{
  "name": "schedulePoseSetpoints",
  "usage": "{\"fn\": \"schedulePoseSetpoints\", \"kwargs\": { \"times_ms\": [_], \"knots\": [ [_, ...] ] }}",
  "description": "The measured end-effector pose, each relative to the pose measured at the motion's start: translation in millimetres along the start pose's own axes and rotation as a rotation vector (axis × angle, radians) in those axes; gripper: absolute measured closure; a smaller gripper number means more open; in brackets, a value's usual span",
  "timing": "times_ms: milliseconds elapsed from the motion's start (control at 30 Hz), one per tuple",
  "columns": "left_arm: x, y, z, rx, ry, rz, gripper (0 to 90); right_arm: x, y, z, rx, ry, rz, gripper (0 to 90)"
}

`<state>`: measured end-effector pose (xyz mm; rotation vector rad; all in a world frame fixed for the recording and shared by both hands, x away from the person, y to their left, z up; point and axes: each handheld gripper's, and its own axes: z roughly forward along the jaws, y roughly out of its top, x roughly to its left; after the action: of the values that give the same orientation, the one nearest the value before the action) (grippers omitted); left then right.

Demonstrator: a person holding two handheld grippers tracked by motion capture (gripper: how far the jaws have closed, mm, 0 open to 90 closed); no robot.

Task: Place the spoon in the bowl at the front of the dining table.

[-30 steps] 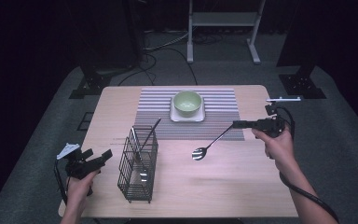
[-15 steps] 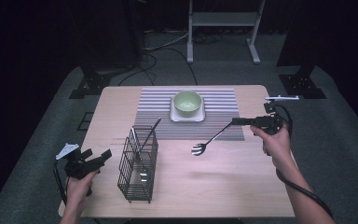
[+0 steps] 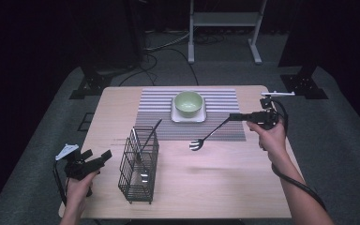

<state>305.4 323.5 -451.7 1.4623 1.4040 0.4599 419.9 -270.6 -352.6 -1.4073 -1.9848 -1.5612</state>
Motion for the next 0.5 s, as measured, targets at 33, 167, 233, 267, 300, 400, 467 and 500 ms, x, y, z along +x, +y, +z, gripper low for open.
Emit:
{"fn": "schedulePoseSetpoints", "kwargs": {
  "times_ms": [33, 167, 233, 267, 300, 400, 467, 500],
  "knots": [
    [0.0, 0.0, 0.0, 0.0, 0.0, 0.0, 1.0, 0.0, 0.0, 0.0, 0.0, 0.0, 0.0, 88.9],
    [0.8, 0.0, -0.3, 0.001, 0.001, -0.001, 1.0, -1.4, 4.4, 0.8, -0.006, -0.011, 0.002, 88.9],
    [1.1, 0.0, -0.4, 0.002, 0.001, 0.0, 1.0, -1.8, 5.4, 0.9, -0.007, -0.013, 0.001, 88.9],
    [1.2, 0.1, -0.5, 0.003, 0.001, 0.001, 1.0, -2.3, 7.6, 1.3, -0.01, -0.017, 0.003, 88.9],
    [1.3, 0.1, -0.5, 0.003, 0.001, 0.0, 1.0, -2.3, 7.6, 1.3, -0.01, -0.017, 0.003, 88.9],
    [1.4, 0.1, -0.3, 0.001, 0.002, -0.003, 1.0, -2.3, 10.6, 2.4, -0.014, -0.02, 0.004, 88.9],
    [1.4, 0.1, -0.3, 0.002, 0.002, -0.004, 1.0, -2.2, 14.3, 3.9, -0.016, -0.027, 0.001, 88.9],
    [1.4, 0.1, -0.3, 0.001, 0.001, -0.004, 1.0, -2.2, 14.3, 3.9, -0.016, -0.027, 0.001, 88.9]
  ]
}}
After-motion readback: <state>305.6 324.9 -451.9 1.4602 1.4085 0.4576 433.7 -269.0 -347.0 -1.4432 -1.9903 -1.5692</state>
